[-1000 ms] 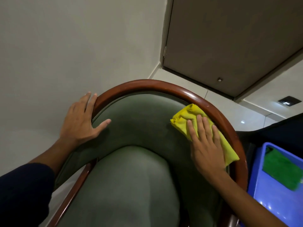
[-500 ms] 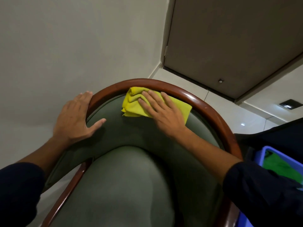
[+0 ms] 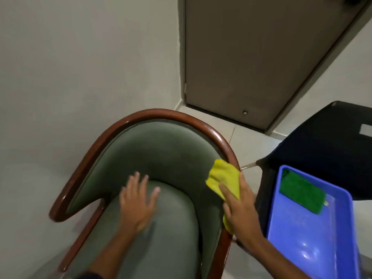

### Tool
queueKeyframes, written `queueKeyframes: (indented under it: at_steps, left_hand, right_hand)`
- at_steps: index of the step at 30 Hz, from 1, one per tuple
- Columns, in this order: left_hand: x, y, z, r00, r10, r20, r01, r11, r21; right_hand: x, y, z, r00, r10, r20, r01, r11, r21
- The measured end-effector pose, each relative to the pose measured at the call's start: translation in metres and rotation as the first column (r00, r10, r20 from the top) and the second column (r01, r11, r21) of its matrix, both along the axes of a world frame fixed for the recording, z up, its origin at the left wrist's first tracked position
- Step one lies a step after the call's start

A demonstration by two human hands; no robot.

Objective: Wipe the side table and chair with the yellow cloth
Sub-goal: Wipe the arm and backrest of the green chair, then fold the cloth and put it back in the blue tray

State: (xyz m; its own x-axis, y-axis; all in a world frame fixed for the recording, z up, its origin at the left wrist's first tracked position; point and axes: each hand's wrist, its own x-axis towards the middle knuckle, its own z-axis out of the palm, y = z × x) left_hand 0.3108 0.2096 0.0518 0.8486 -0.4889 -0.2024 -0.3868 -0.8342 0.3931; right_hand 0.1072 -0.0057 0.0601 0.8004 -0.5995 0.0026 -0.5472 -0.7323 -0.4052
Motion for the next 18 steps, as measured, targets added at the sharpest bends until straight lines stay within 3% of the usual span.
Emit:
queueKeyframes:
  at_steps: [3,6,7,10,12,15,18]
  left_hand:
    - [-0.094,-0.022,0.005,0.904,0.059,-0.422,-0.102,0.992,-0.08]
    - [-0.153,-0.035,0.021,0.643,0.063,-0.763,-0.365,0.901,-0.233]
    - [-0.168,-0.037,0.027,0.589,0.059,-0.806,-0.43,0.867,-0.25]
    - [-0.195,-0.029,0.035,0.597,0.109,-0.795,-0.542,0.786,-0.299]
    - [-0.203,-0.02,0.045,0.556,0.103,-0.825,-0.606,0.729,-0.317]
    - [-0.208,-0.011,0.061,0.463,-0.098,-0.881,-0.554,0.744,-0.374]
    - [-0.216,-0.02,0.078,0.452,-0.184,-0.873,-0.514,0.746,-0.423]
  right_hand:
    - [-0.031,0.038,0.011,0.991,0.056,-0.121,-0.06,0.998,-0.032]
    - [-0.07,0.063,0.014,0.975,0.174,-0.138,-0.16,0.982,0.105]
    - [-0.087,0.07,0.017,0.968,0.249,-0.044,-0.239,0.958,0.161]
    - [-0.124,0.081,0.031,0.905,0.395,0.161,-0.424,0.869,0.255]
    - [-0.139,0.077,0.04,0.891,0.4,0.213,-0.449,0.842,0.298]
    - [-0.151,0.063,0.059,0.873,0.384,0.301,-0.479,0.789,0.383]
    - [-0.16,0.038,0.076,0.903,0.306,0.302,-0.43,0.679,0.596]
